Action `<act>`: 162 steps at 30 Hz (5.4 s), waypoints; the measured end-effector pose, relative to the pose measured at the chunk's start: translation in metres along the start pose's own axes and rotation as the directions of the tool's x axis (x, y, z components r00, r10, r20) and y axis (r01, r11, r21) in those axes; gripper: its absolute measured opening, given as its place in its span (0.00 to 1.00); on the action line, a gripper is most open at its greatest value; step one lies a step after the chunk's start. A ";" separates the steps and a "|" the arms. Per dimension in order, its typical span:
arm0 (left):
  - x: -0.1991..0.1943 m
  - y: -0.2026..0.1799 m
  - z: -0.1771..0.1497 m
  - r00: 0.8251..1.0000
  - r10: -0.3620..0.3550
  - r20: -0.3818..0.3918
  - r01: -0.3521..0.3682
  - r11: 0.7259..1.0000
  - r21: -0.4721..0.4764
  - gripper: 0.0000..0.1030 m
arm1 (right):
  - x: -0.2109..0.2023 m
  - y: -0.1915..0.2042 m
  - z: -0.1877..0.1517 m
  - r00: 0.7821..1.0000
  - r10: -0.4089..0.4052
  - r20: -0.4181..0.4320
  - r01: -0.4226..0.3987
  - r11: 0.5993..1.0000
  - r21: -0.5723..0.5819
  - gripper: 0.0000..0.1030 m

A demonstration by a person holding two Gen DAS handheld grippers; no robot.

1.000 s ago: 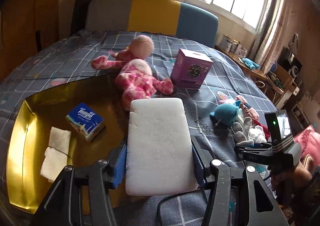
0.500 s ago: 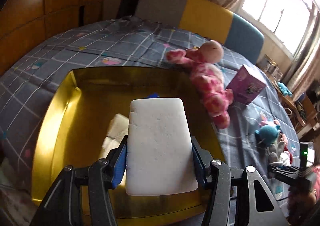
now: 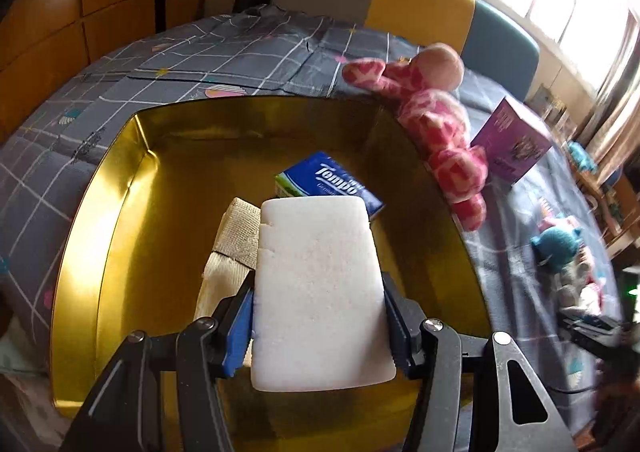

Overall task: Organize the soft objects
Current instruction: 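Carry the sponge block with the left tool into the gold tray and release, then carry the white knit glove with the right tool into the gold tray and release, then reach the left tool to the teal plush toy and grasp it, then lift the teal plush toy with the left tool while the right tool grasps the clear plastic bag bundle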

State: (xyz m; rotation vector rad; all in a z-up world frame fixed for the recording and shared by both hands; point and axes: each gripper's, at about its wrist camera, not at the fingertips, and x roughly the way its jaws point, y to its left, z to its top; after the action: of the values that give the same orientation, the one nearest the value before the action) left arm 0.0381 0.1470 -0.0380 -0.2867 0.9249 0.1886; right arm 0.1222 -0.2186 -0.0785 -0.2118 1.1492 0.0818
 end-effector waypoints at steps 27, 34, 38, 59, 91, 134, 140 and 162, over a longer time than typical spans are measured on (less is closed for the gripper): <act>-0.033 0.009 0.004 0.982 0.107 0.158 -0.111 0.994 0.015 0.89 | -0.003 -0.001 -0.001 1.000 -0.005 0.002 0.005 1.000 -0.002 0.43; -0.061 0.006 0.004 0.968 0.096 0.230 -0.107 0.994 0.032 0.96 | -0.013 0.005 -0.009 0.999 0.042 0.001 -0.042 0.999 0.023 0.41; -0.066 0.006 0.002 0.969 0.093 0.229 -0.103 0.994 0.030 0.98 | -0.026 0.015 -0.015 0.995 0.100 0.016 -0.101 0.995 0.026 0.40; -0.071 0.022 -0.005 0.971 0.097 0.217 -0.097 0.995 -0.008 1.00 | -0.103 0.120 0.007 0.900 0.403 0.166 -0.385 0.914 -0.131 0.40; -0.074 0.063 -0.009 0.967 0.142 0.211 -0.122 0.987 -0.103 1.00 | -0.082 0.252 0.036 0.870 0.485 0.082 -0.440 0.842 -0.314 0.49; -0.022 -0.217 0.018 0.972 -0.233 0.039 0.187 0.859 0.476 1.00 | -0.073 -0.177 -0.040 0.943 -0.072 0.326 -0.187 0.694 0.695 0.49; 0.012 -0.288 0.025 0.963 -0.268 -0.024 0.231 0.778 0.585 1.00 | -0.067 -0.167 -0.031 0.941 -0.012 0.339 -0.222 0.733 0.643 0.49; 0.127 -0.382 0.026 0.931 -0.262 -0.256 0.366 0.644 0.672 0.46 | -0.063 -0.163 -0.029 0.934 0.029 0.356 -0.256 0.748 0.612 0.50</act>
State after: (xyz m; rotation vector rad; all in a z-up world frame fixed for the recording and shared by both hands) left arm 0.2407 -0.2007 -0.0638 0.2780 0.9998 -0.5320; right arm 0.0986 -0.3814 -0.0118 0.5086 0.7967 -0.1482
